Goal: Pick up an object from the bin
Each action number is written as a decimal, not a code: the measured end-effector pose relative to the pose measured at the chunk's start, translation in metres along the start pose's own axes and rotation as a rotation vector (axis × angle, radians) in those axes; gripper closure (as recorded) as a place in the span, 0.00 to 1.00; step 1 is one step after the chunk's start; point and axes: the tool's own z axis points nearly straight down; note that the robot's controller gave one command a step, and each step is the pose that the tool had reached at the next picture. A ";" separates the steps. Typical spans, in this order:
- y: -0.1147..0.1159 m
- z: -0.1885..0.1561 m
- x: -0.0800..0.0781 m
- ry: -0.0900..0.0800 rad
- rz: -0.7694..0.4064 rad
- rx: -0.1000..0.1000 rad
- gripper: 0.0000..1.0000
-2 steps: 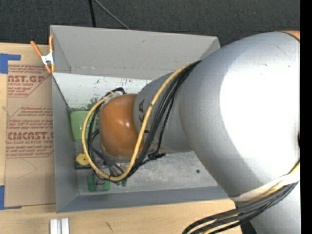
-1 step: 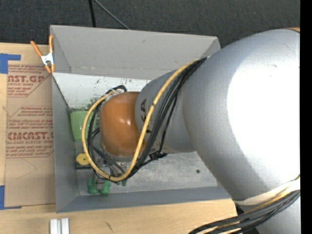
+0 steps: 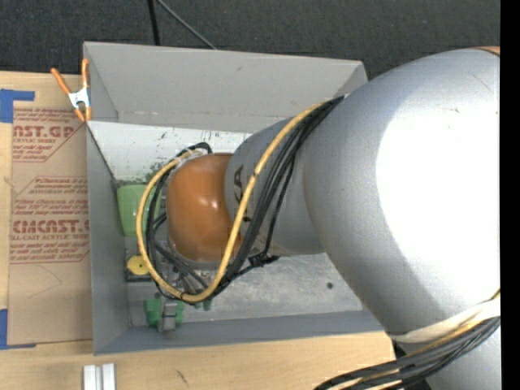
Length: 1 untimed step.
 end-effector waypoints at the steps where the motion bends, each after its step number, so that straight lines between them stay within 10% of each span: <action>1: 0.000 -0.001 0.000 0.000 0.000 0.000 1.00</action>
Offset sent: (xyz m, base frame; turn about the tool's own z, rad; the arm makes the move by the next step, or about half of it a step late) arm 0.0000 0.0000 0.0000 0.0000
